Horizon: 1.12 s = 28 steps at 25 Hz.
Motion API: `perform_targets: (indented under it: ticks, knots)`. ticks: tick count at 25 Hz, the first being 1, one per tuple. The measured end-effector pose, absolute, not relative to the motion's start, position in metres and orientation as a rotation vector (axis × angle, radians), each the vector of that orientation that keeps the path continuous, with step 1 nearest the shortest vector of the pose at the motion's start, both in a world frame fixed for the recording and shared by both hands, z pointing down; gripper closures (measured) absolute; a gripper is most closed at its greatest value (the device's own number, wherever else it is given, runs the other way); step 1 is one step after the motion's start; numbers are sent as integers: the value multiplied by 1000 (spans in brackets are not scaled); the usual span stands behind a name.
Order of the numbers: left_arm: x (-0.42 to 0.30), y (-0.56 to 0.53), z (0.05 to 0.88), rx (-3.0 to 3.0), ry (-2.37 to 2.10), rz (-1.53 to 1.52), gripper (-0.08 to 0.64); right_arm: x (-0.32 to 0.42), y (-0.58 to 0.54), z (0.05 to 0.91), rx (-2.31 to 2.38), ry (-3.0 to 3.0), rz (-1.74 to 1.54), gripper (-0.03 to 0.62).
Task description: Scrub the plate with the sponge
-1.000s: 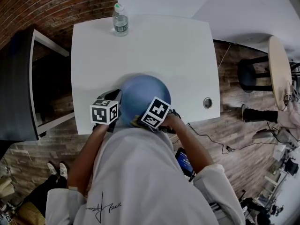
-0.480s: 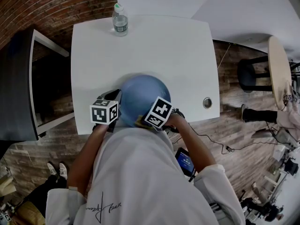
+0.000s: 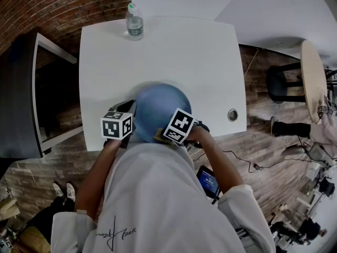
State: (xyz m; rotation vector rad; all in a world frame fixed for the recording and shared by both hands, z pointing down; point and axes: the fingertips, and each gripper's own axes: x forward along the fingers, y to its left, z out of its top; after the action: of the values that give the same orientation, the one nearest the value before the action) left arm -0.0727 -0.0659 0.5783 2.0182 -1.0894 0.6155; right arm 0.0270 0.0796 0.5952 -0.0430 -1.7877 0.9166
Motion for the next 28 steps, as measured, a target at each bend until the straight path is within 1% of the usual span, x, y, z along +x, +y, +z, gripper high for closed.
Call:
perform_targets:
  ticks: [28]
  knots:
    - [-73,-66,579,2013,-1087,606,532,56,62,595,43,-1676,719,568]
